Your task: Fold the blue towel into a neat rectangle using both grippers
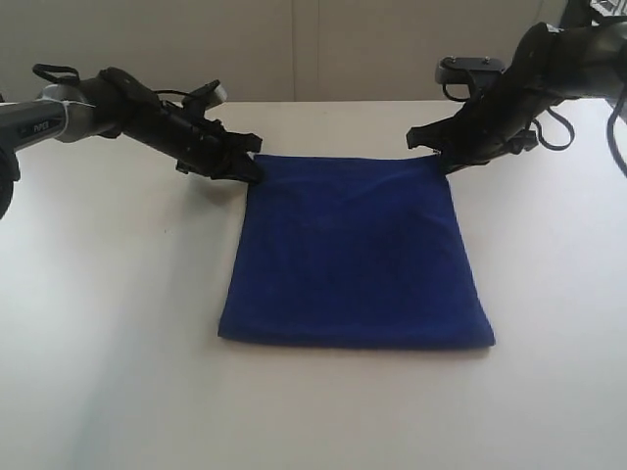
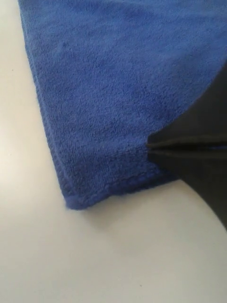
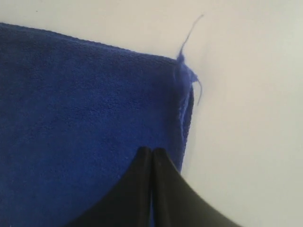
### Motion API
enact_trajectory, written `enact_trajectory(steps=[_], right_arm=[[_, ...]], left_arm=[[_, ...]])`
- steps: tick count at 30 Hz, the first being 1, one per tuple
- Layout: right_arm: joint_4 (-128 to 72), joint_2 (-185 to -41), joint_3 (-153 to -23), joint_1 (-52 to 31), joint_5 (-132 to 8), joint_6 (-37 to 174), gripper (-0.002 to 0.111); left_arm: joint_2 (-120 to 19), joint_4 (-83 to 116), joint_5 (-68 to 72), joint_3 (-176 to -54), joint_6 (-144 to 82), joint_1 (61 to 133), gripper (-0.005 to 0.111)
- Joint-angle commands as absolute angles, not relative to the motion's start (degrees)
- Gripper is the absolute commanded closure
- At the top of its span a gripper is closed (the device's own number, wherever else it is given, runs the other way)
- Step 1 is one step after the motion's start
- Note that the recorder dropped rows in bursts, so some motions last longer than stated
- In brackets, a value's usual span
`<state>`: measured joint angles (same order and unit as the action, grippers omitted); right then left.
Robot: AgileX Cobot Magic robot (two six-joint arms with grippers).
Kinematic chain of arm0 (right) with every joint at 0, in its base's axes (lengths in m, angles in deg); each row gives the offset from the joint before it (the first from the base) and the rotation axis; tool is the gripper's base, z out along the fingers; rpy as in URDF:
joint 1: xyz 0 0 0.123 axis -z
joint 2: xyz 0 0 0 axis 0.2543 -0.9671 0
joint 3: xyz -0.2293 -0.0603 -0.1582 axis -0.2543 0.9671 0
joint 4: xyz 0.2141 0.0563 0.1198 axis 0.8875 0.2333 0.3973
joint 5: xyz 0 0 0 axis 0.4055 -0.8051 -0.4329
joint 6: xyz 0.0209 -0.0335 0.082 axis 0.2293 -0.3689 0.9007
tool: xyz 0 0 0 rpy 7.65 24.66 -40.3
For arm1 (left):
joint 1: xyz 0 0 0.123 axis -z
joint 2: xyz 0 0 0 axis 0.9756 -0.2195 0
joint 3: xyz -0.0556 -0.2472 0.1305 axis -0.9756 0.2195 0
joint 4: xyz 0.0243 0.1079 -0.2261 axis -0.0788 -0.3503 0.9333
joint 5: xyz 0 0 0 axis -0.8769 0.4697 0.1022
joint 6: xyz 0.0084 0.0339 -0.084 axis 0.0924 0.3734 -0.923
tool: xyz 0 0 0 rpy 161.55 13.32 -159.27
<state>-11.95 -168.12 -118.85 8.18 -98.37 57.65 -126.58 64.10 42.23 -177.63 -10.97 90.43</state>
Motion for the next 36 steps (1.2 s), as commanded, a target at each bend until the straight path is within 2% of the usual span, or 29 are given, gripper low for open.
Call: enact_trajectory(steps=[1,11,20,27,32,36], right_arm=[[-11.7,-171.5,-119.0,8.5,-94.4,57.5,0.108],[-14.5,-173.7,-119.1,8.5,-94.7,57.9,0.108],[-13.6,-162.7,-119.1,8.5,-96.7,57.4,0.108],[-13.5,-154.2,-117.6,8.2,-107.3,57.4,0.108],[-13.8,-148.2,-108.8,6.6,-107.4,58.4,0.108],[-13.8,-143.2,-100.7,5.5,-106.2,60.3,0.108]], left_arm=[[-127.2,59.9,43.9,-177.2,-11.7,90.1,0.107],[-126.9,60.0,43.8,-177.2,-11.7,90.1,0.107],[-119.0,60.9,47.3,-177.2,-11.7,89.0,0.107],[-112.0,55.3,64.5,-176.8,-12.5,86.7,0.107],[-105.0,53.7,66.2,-171.4,-16.1,87.8,0.107],[-95.4,38.5,62.4,-159.3,-25.2,91.2,0.107]])
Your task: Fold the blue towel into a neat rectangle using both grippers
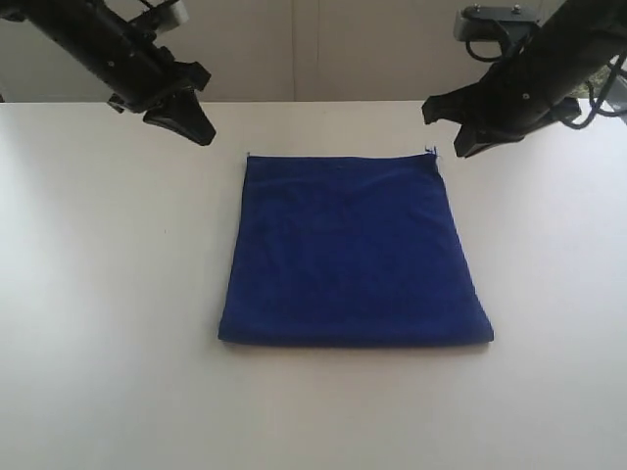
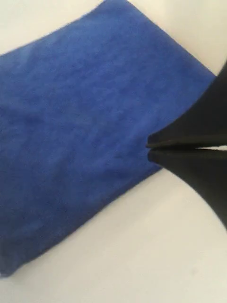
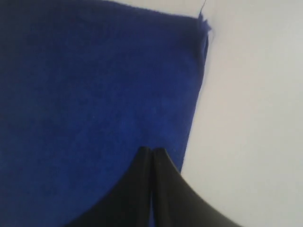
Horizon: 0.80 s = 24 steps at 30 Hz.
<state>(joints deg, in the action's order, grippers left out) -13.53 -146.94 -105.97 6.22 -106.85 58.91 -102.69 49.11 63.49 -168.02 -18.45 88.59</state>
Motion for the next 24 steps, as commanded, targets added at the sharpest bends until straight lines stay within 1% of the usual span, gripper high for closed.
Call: enact_trajectory(steps=[1,7,12,18,24], right_arm=[[-13.8,-142.4,-99.5,5.2,-106.2,60.5,0.108],[-14.1,-137.2,-92.7,3.2,-106.0,60.7,0.108],[-13.6,-132.6,-84.7,0.3,-103.6,62.0,0.108],[-13.0,-132.4,-75.5,-2.1,-96.9,63.8,0.108],[-12.3,-135.3,-72.3,-2.3,-93.8,64.3,0.108]], left_arm=[[-93.1,35.9,60.9,-156.7,-27.0,91.9,0.107],[-81.1,33.8,48.3,-138.8,-28.6,97.8,0.107],[-75.3,34.5,42.6,-128.1,-27.3,102.1,0.107],[-76.0,40.0,31.9,-119.1,-27.5,106.6,0.107],[-79.9,40.9,27.9,-116.4,-28.9,107.8,0.107]])
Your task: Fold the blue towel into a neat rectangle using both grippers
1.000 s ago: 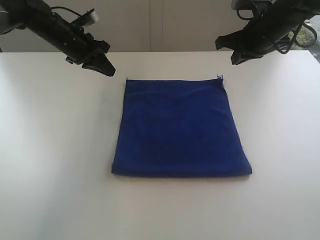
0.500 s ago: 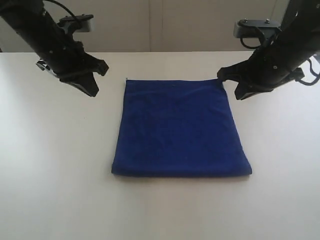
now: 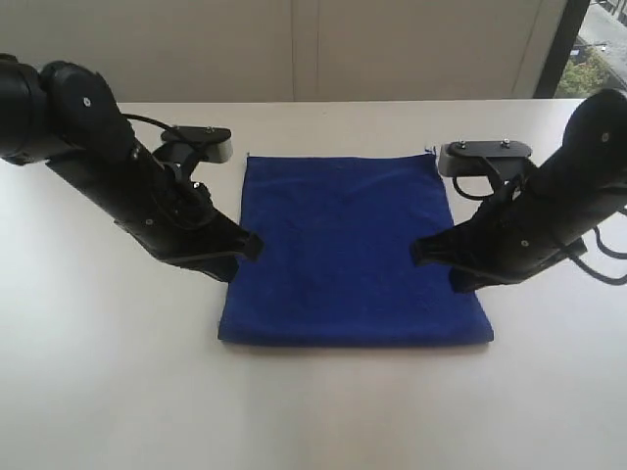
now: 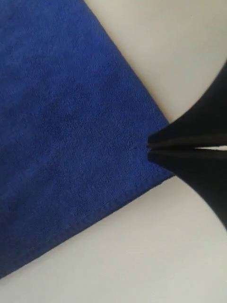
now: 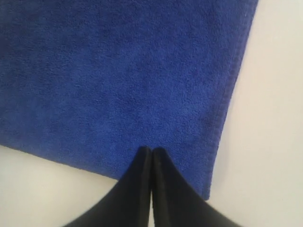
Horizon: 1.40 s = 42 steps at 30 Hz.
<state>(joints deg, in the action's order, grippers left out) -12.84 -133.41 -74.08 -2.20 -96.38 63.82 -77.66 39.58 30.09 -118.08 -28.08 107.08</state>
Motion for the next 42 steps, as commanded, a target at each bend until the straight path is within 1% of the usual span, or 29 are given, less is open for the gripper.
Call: enact_trajectory(steps=[1,9,19,25,30,38,42], right_arm=[[-12.3,-135.8,-72.0,-2.3,-93.3,64.3,0.108],[-12.3,-139.4,-71.6,-2.3,-91.3,63.9,0.108],[-13.5,-139.7,-72.1,-2.3,-89.9,64.6,0.108],[-22.9,-140.3,-72.4,-2.2,-89.8,72.8,0.108],[-23.6,-142.6,-72.4,-2.2,-89.8,74.0,0.108],[-22.6,-143.0,-71.7,-2.4,-90.8,74.0,0.108],[-21.6,-143.0,-70.0,-2.9,-89.6,74.0,0.108]], left_arm=[[-80.4,40.9,27.6,-116.2,-28.9,107.8,0.107],[-84.6,42.5,26.1,-116.1,-27.4,107.8,0.107],[-84.9,46.9,25.0,-116.5,-24.0,107.8,0.107],[-87.1,46.9,24.6,-116.5,-23.9,107.8,0.107],[-90.1,46.7,26.9,-116.5,-23.9,107.8,0.107],[-89.3,40.4,30.4,-116.3,-28.5,107.8,0.107],[-89.2,32.8,33.0,-116.2,-34.6,107.8,0.107]])
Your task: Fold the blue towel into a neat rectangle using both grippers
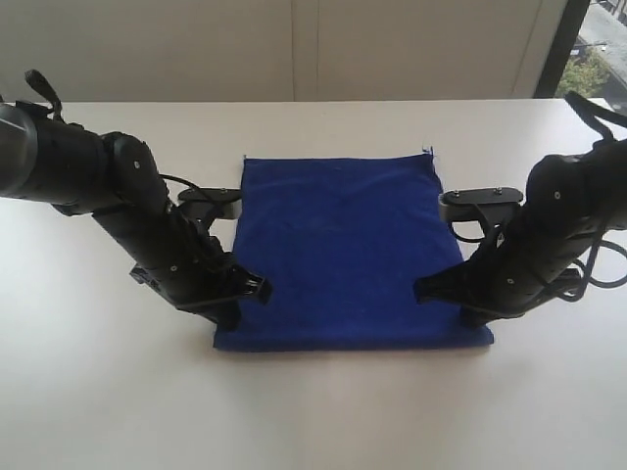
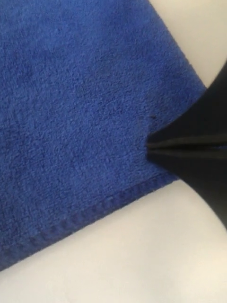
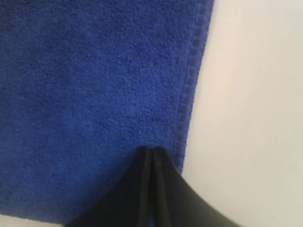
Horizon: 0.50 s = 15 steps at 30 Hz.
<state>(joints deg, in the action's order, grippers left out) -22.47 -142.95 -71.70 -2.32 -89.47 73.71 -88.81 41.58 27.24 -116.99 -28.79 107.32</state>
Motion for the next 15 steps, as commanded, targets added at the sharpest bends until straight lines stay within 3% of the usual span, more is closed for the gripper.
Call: enact_trajectory(steps=[1,15], right_arm=[[-21.6,-143.0,-69.6,-3.1,-89.5,74.0,0.108],[-17.0,-142.8,-66.7,-10.6,-89.9,74.6,0.108]], left_arm=[[-89.0,30.7,33.6,-116.2,-36.3,107.8,0.107],[-85.0,25.2,35.7,-110.5,-39.4,107.8,0.107]])
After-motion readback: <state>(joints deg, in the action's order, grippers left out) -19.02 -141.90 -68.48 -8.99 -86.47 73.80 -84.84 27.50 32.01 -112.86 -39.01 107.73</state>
